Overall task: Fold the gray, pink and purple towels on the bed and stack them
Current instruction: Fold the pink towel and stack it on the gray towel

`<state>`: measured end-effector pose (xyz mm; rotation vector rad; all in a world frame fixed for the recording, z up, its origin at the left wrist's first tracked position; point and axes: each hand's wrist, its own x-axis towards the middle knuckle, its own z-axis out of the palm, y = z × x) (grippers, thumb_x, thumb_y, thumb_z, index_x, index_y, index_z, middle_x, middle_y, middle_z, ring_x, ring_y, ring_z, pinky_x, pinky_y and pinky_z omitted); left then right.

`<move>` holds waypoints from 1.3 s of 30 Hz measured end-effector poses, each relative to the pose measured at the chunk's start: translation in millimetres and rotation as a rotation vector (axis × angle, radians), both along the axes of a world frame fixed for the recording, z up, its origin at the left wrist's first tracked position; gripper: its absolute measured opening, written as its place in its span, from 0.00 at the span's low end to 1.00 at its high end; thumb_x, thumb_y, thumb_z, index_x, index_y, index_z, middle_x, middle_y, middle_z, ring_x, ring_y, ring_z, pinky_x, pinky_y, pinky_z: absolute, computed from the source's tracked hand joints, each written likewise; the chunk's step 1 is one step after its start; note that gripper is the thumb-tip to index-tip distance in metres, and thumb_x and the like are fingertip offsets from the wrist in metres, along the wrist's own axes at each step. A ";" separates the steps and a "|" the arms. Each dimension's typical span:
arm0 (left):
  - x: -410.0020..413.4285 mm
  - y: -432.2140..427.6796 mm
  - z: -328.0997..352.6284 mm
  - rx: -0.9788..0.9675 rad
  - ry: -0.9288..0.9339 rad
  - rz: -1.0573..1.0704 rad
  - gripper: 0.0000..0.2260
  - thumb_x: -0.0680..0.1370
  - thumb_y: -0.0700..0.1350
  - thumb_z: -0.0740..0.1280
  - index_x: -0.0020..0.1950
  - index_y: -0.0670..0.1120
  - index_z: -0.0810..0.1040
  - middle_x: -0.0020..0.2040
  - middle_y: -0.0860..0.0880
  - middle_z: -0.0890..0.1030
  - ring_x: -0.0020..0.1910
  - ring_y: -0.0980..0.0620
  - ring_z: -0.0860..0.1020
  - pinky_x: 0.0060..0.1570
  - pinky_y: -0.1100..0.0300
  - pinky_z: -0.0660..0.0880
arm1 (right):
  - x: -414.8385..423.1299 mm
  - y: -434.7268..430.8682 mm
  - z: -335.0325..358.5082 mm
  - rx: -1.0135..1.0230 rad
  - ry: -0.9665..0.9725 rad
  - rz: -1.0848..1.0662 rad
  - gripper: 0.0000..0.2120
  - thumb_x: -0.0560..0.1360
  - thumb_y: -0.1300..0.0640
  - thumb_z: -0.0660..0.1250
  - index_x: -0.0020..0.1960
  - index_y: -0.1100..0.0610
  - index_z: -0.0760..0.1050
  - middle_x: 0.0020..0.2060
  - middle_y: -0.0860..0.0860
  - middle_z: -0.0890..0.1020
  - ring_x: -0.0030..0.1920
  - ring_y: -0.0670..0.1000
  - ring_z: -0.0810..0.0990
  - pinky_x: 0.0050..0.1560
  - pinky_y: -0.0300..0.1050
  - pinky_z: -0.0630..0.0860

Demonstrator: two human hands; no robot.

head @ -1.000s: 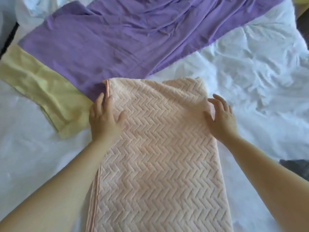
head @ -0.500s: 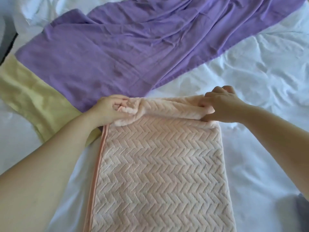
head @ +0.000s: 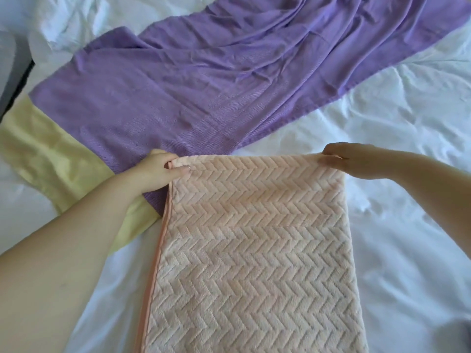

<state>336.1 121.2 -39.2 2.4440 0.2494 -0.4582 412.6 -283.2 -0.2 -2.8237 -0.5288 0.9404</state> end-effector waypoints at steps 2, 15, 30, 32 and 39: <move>2.3 -2.8 0.1 -0.301 0.090 0.170 0.10 0.73 0.45 0.73 0.41 0.39 0.78 0.43 0.44 0.77 0.45 0.49 0.75 0.46 0.59 0.67 | 2.5 -1.6 -6.4 0.089 0.034 -0.059 0.14 0.78 0.43 0.59 0.53 0.53 0.72 0.50 0.51 0.77 0.47 0.51 0.73 0.44 0.45 0.67; 26.4 -12.3 -10.7 0.147 -0.238 0.361 0.18 0.67 0.45 0.77 0.51 0.43 0.75 0.48 0.45 0.77 0.48 0.46 0.74 0.48 0.56 0.68 | 6.0 41.5 -50.6 0.263 -0.408 -0.540 0.24 0.69 0.54 0.73 0.61 0.52 0.68 0.61 0.55 0.69 0.59 0.59 0.71 0.59 0.52 0.67; -46.5 -68.0 -40.3 0.652 -0.330 -0.147 0.29 0.79 0.59 0.44 0.77 0.49 0.58 0.78 0.51 0.56 0.78 0.48 0.50 0.74 0.42 0.41 | -95.8 40.4 -80.0 0.051 -0.427 -0.483 0.30 0.78 0.39 0.41 0.78 0.48 0.42 0.78 0.44 0.44 0.77 0.47 0.40 0.76 0.51 0.42; -72.4 -96.3 -34.0 0.502 -0.406 -0.207 0.27 0.80 0.58 0.48 0.76 0.48 0.59 0.78 0.49 0.57 0.78 0.46 0.52 0.74 0.42 0.45 | -122.4 59.4 -71.4 0.129 -0.476 -0.456 0.29 0.80 0.41 0.41 0.78 0.49 0.43 0.77 0.44 0.43 0.76 0.47 0.38 0.76 0.47 0.38; -140.2 -75.3 -57.6 0.630 -0.246 -0.413 0.31 0.77 0.63 0.41 0.78 0.54 0.51 0.78 0.56 0.51 0.78 0.53 0.49 0.75 0.48 0.43 | -205.3 47.0 -88.5 0.080 -0.408 -0.222 0.30 0.79 0.35 0.41 0.78 0.44 0.43 0.75 0.38 0.43 0.75 0.41 0.40 0.75 0.43 0.38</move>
